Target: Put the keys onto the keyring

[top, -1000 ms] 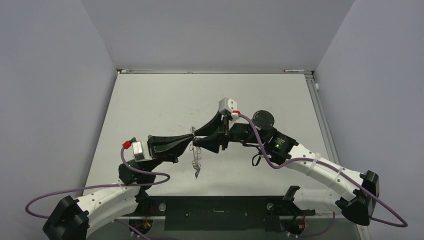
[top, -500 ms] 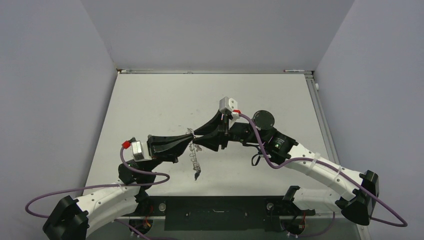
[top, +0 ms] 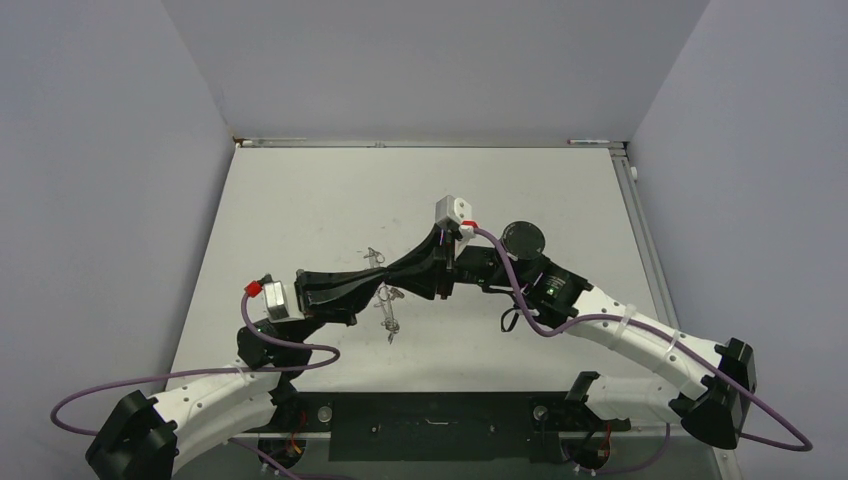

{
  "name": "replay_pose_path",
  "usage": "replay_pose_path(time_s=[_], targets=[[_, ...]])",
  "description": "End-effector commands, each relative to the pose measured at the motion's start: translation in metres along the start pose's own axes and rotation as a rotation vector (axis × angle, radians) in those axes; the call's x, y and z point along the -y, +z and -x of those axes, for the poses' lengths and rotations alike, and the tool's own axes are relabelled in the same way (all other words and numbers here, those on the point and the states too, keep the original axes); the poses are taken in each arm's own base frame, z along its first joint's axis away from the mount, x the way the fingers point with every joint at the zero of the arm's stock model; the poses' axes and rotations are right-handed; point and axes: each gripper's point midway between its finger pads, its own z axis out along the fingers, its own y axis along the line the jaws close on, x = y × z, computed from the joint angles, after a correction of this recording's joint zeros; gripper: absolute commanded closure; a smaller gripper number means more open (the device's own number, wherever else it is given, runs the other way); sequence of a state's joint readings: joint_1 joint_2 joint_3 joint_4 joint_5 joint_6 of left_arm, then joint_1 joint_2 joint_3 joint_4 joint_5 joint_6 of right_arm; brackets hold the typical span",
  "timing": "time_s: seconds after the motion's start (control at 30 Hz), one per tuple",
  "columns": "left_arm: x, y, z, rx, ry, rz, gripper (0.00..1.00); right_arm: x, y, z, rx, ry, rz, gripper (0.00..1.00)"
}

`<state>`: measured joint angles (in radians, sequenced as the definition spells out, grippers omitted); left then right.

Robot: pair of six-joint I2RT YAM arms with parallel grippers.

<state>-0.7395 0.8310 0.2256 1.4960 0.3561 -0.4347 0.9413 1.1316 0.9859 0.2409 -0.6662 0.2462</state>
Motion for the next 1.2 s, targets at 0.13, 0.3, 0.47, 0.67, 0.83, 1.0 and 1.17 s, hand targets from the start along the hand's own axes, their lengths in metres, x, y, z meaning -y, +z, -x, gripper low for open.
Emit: replay_pose_path(time_s=[0.13,0.3,0.47,0.67,0.83,1.0,1.17], targets=[[0.019,0.014,0.047,0.168,0.052,-0.081,1.0,0.003,0.004,0.011,0.054,-0.047,0.005,0.9],[0.018,0.014,0.045,0.162,0.052,-0.079,1.0,0.001,0.003,0.012,0.062,-0.063,0.013,0.95],[0.018,0.014,0.046,0.164,0.055,-0.076,1.0,0.002,0.0,0.013,0.071,-0.094,0.005,0.95],[0.012,0.01,0.045,0.164,0.051,-0.036,0.93,0.007,-0.005,0.014,0.059,-0.141,-0.032,0.95],[0.005,0.006,0.046,0.144,0.051,0.023,0.65,0.017,-0.009,0.01,0.005,-0.179,-0.088,0.95],[-0.003,-0.001,0.048,0.09,0.042,0.108,0.47,0.032,-0.014,0.003,-0.075,-0.225,-0.161,0.95],[-0.015,-0.01,0.039,-0.114,0.054,0.234,0.45,0.045,-0.024,-0.015,-0.26,-0.258,-0.225,0.95]])
